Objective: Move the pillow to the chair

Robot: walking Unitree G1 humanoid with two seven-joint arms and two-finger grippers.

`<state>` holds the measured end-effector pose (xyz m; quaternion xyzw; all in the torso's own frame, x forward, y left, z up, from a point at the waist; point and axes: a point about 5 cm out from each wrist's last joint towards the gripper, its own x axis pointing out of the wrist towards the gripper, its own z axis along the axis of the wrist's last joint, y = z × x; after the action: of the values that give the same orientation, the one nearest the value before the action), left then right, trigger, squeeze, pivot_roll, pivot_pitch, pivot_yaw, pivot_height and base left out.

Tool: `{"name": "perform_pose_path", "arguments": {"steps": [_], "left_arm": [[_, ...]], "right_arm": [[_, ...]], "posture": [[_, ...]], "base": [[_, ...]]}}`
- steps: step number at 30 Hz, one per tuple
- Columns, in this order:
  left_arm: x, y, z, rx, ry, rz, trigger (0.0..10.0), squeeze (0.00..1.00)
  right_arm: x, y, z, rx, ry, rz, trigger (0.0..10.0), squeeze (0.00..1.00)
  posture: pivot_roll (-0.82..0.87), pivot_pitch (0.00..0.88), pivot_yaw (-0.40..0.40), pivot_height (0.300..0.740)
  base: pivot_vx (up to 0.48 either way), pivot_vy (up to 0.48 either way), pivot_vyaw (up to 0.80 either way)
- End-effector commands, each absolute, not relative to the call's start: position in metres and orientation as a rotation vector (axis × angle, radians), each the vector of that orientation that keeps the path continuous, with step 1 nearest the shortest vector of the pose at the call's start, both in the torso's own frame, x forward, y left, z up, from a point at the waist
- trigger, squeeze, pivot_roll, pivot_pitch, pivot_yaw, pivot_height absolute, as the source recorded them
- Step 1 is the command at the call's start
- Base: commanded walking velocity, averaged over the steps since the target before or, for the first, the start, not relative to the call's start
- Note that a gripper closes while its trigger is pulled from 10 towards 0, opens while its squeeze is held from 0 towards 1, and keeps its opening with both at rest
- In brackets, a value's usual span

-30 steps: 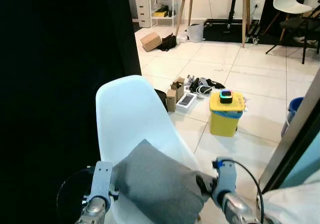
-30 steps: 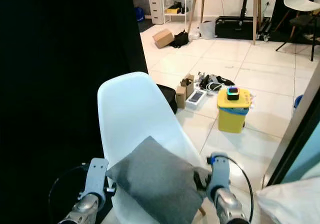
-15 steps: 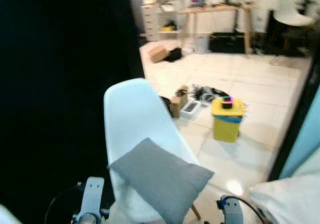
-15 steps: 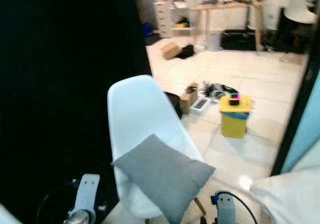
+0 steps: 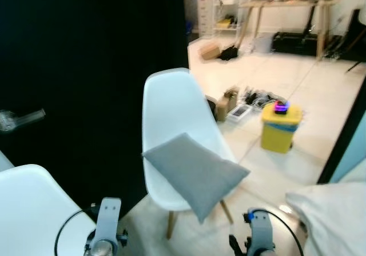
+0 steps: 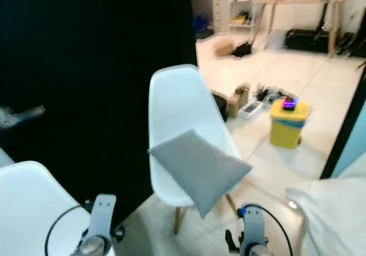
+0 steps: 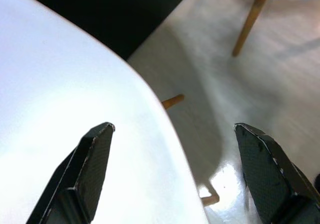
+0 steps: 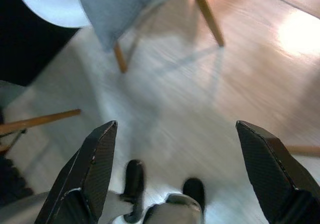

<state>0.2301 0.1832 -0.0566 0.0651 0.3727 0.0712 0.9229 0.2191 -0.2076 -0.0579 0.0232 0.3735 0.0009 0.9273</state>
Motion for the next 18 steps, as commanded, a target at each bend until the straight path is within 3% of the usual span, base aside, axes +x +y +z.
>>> {"name": "perform_pose_path", "arguments": {"steps": [1,13,18], "left_arm": [[0.233,0.190,-0.054,0.140,0.754,0.162,10.0,0.00],[0.229,0.191,-0.056,0.137,0.771,0.168,10.0,0.00],[0.228,0.191,-0.057,0.129,0.777,0.172,10.0,0.00]], "right_arm": [[0.222,-0.202,-0.057,0.038,0.760,0.024,10.0,0.00],[0.209,-0.205,-0.066,0.034,0.834,-0.027,10.0,0.00],[0.206,-0.204,-0.068,0.014,0.861,-0.020,10.0,0.00]], "posture": [[0.01,0.000,0.104,0.740],[0.01,0.000,0.102,0.740],[0.01,0.000,0.105,0.740]], "base": [[-0.394,0.000,0.00],[-0.395,0.000,0.00],[-0.395,0.000,-0.73]]}}
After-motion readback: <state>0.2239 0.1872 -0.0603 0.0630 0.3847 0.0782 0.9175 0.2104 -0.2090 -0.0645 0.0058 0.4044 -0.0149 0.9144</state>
